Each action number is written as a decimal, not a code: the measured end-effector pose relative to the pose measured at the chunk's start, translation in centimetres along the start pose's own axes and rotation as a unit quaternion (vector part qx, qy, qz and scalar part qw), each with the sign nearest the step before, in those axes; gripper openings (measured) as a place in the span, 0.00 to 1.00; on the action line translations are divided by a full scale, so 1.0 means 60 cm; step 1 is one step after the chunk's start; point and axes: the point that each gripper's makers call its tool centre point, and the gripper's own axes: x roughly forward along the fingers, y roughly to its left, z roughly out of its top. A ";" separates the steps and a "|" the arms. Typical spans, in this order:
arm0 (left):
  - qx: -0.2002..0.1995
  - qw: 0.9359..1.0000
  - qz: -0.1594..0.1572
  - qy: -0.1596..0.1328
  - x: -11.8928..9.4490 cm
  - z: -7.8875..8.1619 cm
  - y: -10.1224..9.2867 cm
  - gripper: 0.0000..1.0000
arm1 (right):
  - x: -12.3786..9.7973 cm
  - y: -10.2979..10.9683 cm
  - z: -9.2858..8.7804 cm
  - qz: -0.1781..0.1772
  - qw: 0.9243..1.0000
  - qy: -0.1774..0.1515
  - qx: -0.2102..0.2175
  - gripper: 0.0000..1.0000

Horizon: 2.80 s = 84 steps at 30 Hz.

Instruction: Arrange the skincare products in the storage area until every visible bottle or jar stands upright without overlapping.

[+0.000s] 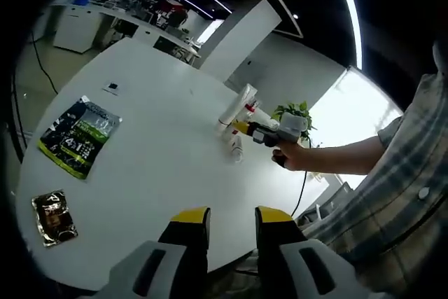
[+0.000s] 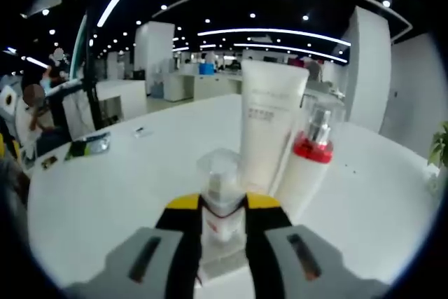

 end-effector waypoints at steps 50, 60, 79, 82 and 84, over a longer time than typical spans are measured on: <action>-0.025 0.999 0.030 -0.034 -0.058 -0.003 0.031 0.26 | 0.039 0.004 -0.003 0.018 0.999 0.027 -0.034 0.22; -0.030 0.998 0.026 -0.037 -0.052 -0.004 0.025 0.26 | 0.039 0.003 -0.016 -0.014 0.998 0.053 0.026 0.28; -0.026 0.999 0.025 -0.037 -0.036 -0.004 0.011 0.26 | 0.035 -0.023 -0.018 -0.053 0.995 0.071 0.050 0.22; -0.024 0.999 0.025 -0.036 -0.034 -0.003 0.009 0.26 | 0.035 -0.032 -0.018 -0.056 0.995 0.071 0.049 0.22; -0.023 0.999 0.026 -0.034 -0.033 -0.003 0.008 0.26 | 0.036 -0.037 -0.019 -0.056 0.995 0.069 0.052 0.22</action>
